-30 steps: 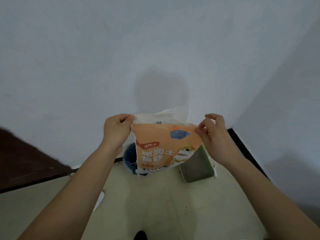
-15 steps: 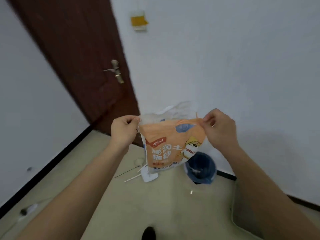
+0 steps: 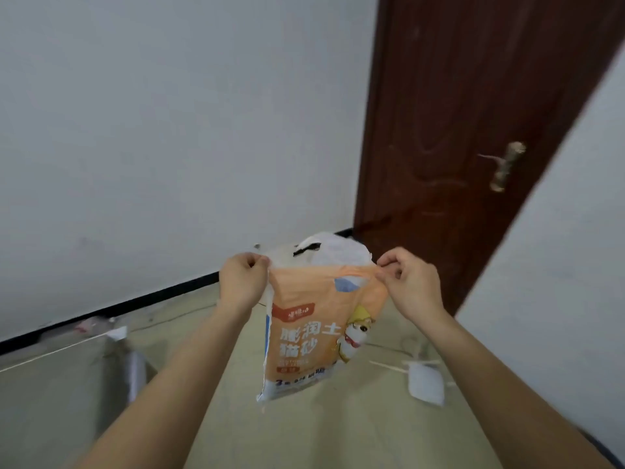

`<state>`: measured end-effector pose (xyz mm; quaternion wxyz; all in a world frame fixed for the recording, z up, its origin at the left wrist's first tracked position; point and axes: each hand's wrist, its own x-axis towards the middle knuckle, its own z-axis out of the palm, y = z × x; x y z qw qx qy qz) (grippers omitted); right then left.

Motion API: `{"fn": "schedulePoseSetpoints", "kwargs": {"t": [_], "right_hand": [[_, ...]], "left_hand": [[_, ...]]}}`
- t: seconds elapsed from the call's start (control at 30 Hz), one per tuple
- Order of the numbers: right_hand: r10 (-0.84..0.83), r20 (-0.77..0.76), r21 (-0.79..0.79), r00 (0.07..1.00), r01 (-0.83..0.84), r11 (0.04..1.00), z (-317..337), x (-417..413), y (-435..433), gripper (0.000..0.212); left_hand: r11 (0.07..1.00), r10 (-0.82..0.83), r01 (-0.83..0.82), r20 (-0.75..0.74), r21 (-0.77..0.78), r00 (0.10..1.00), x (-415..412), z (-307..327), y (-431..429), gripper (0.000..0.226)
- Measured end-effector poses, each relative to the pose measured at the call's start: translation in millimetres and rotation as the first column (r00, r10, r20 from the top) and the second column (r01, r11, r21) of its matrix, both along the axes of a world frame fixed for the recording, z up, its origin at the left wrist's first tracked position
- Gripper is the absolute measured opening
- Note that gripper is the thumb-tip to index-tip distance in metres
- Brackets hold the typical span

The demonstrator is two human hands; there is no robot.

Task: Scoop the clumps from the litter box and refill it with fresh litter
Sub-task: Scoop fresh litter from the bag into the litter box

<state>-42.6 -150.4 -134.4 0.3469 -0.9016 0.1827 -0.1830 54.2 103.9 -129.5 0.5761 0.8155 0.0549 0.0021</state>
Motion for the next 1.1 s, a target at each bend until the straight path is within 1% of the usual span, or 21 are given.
{"fn": "schedulePoseSetpoints", "kwargs": {"t": [0.07, 0.17, 0.23, 0.3, 0.4, 0.5, 0.67, 0.73, 0.83, 0.9, 0.97, 1.03, 1.1], "right_hand": [[0.066, -0.04, -0.03, 0.997, -0.067, 0.997, -6.2, 54.7, 42.4, 0.021], [0.162, -0.087, -0.035, 0.983, -0.166, 0.986, -14.8, 131.3, 97.2, 0.042], [0.209, -0.118, -0.028, 0.971, -0.214, 0.976, -19.2, 178.7, 125.4, 0.046], [0.264, -0.155, -0.041, 0.952, -0.273, 0.961, -24.9, 223.5, 146.2, 0.044], [0.34, -0.201, -0.116, 0.919, -0.367, 0.923, -36.4, 290.7, 167.0, 0.033], [0.365, -0.238, -0.142, 0.9, -0.404, 0.904, -52.7, 358.1, 177.1, 0.025], [0.467, -0.274, -0.08, 0.841, -0.504, 0.86, -94.6, 490.8, 189.2, 0.018], [0.511, -0.299, -0.035, 0.806, -0.544, 0.838, -107.8, 542.0, 196.8, 0.018], [0.557, -0.362, -0.03, 0.747, -0.607, 0.795, -114.9, 611.8, 214.3, 0.018], [0.579, -0.394, -0.048, 0.713, -0.646, 0.762, -113.2, 654.6, 227.9, 0.019], [0.594, -0.412, -0.067, 0.691, -0.673, 0.737, -112.2, 693.3, 243.4, 0.02], [0.602, -0.427, -0.076, 0.674, -0.691, 0.719, -117.7, 727.9, 259.5, 0.022], [0.606, -0.45, -0.088, 0.656, -0.708, 0.701, -133.9, 759.6, 276.5, 0.022]], "left_hand": [[0.999, 0.044, -0.044, 0.003, 0.02, 0.999, 35.6, -7.2, 48.2, 0.031], [0.994, 0.096, -0.097, 0.008, 0.051, 0.995, 84.4, -8.0, 106.8, 0.03], [0.989, 0.123, -0.125, 0.025, 0.076, 0.992, 118.8, -6.3, 138.7, 0.03], [0.983, 0.137, -0.14, 0.033, 0.114, 0.99, 154.0, -4.8, 163.0, 0.029], [0.971, 0.156, -0.163, 0.054, 0.173, 0.986, 211.6, -8.9, 186.3, 0.025], [0.948, 0.186, -0.196, 0.064, 0.25, 0.981, 274.5, -24.1, 199.2, 0.023], [0.874, 0.25, -0.231, 0.014, 0.428, 0.968, 392.1, -64.3, 215.0, 0.02], [0.848, 0.277, -0.228, -0.034, 0.479, 0.96, 432.1, -78.4, 221.8, 0.02], [0.813, 0.325, -0.232, -0.086, 0.534, 0.942, 479.0, -90.2, 237.8, 0.02], [0.809, 0.357, -0.251, -0.105, 0.532, 0.928, 507.9, -95.0, 251.3, 0.02], [0.828, 0.387, -0.28, -0.134, 0.486, 0.912, 538.8, -100.2, 266.8, 0.019], [0.856, 0.419, -0.322, -0.179, 0.404, 0.89, 572.0, -110.7, 282.9, 0.017], [0.885, 0.436, -0.361, -0.256, 0.293, 0.863, 605.9, -128.7, 299.7, 0.016]]}}
